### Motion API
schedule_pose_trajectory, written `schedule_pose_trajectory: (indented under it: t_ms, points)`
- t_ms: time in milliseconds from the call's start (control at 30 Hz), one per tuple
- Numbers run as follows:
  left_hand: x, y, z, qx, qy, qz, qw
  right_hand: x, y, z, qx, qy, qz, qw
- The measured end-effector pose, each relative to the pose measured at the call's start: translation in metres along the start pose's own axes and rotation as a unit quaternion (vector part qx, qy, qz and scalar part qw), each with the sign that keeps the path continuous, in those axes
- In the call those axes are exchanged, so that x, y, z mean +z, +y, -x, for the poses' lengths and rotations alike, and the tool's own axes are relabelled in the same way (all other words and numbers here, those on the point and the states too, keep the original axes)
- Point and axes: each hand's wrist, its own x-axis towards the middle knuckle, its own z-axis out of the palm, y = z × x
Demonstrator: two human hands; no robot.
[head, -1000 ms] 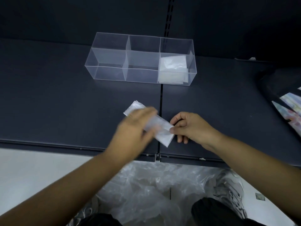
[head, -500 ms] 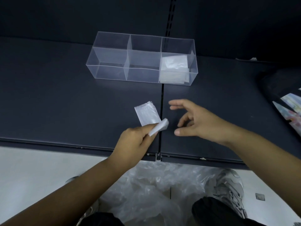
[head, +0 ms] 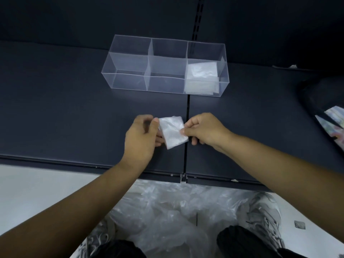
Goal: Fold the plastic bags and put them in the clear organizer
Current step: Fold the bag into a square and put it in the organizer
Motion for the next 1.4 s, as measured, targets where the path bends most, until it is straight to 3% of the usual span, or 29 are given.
schedule_pose_trajectory:
  t_ms: [67,133,233,300,433,567,733,900,967,1067,1167,1300,1400]
  points:
    - [-0.002,-0.004,0.003,0.195,0.038,-0.17,0.965,0.002,-0.003,-0.003,0.013,0.005,0.021,1.0]
    - [0.002,-0.01,0.002,0.313,0.008,-0.292,0.904,0.004,-0.006,-0.005,0.016,0.009,0.046,0.999]
    - [0.006,-0.022,-0.005,0.29,-0.092,-0.432,0.849,0.005,-0.008,-0.004,0.004,0.013,0.081,0.997]
    - [0.004,-0.03,-0.01,0.262,-0.113,-0.494,0.821,0.01,-0.007,0.001,-0.034,0.048,0.109,0.992]
    - [0.001,-0.035,-0.014,0.246,-0.129,-0.533,0.799,0.033,0.011,0.017,-0.134,0.144,0.261,0.945]
    - [0.001,-0.035,-0.014,0.243,-0.138,-0.557,0.782,0.032,0.029,0.022,-0.154,0.201,0.317,0.914]
    - [0.004,-0.033,-0.011,0.209,-0.129,-0.565,0.787,0.034,0.028,0.022,-0.148,0.21,0.297,0.92]
    - [0.014,-0.033,0.009,0.158,-0.099,-0.558,0.809,0.038,0.011,0.021,-0.119,0.156,0.251,0.948]
    - [0.016,-0.032,0.019,0.131,-0.099,-0.521,0.837,0.033,0.003,0.02,-0.099,0.139,0.162,0.972]
    - [0.015,-0.02,0.026,0.073,-0.114,-0.39,0.911,0.021,-0.006,0.022,-0.083,0.108,0.051,0.989]
    - [0.002,0.003,0.017,0.098,-0.111,-0.252,0.956,0.005,-0.016,0.035,-0.176,0.048,0.095,0.979]
    - [-0.019,0.037,-0.005,0.208,-0.261,-0.223,0.916,-0.015,-0.03,0.052,-0.274,-0.045,0.148,0.949]
    - [-0.016,0.042,-0.009,0.204,-0.257,-0.159,0.931,-0.029,-0.032,0.049,-0.255,0.0,0.118,0.96]
